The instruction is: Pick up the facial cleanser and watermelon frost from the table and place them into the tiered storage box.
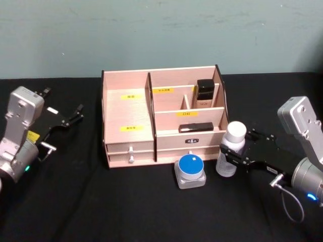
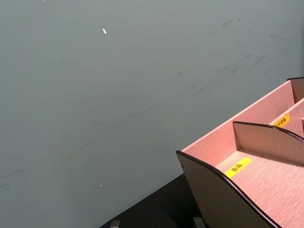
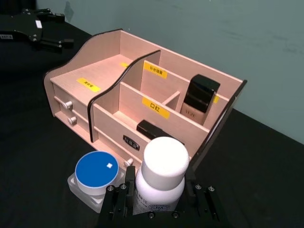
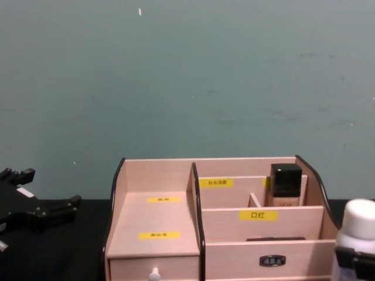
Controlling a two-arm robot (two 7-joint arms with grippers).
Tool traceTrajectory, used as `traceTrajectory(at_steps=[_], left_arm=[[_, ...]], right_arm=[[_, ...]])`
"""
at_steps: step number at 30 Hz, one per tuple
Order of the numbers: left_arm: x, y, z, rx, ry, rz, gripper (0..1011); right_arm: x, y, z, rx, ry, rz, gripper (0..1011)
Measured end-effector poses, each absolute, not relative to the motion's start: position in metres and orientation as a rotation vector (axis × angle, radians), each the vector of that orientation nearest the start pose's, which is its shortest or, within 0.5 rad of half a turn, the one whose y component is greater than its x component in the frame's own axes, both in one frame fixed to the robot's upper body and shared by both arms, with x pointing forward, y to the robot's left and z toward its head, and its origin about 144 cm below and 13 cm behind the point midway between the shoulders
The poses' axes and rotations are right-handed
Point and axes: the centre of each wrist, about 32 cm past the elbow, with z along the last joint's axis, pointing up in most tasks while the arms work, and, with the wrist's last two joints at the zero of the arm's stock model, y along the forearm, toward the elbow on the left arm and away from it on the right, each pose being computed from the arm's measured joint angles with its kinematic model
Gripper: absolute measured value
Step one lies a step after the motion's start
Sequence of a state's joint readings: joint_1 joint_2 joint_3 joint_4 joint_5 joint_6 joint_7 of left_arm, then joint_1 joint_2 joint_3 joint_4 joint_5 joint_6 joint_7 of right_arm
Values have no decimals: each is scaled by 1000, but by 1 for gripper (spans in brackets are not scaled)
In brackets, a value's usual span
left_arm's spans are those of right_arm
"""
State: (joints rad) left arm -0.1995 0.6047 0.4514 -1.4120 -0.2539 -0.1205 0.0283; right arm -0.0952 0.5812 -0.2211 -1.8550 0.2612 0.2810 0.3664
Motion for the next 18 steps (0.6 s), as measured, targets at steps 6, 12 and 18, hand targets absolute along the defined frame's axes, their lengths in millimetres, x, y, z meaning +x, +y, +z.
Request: traceTrajectory(at_steps=[6, 12, 18], left_arm=[[489, 310, 1140, 304, -285, 1248, 1001], [489, 310, 1140, 304, -285, 1248, 1001], [489, 310, 1140, 304, -285, 1248, 1001]], right_arm=[[423, -280, 1210, -368, -40, -895, 618], [425, -273, 1224, -346, -64, -878, 618], [428, -260, 1241, -314, -87, -848, 618]])
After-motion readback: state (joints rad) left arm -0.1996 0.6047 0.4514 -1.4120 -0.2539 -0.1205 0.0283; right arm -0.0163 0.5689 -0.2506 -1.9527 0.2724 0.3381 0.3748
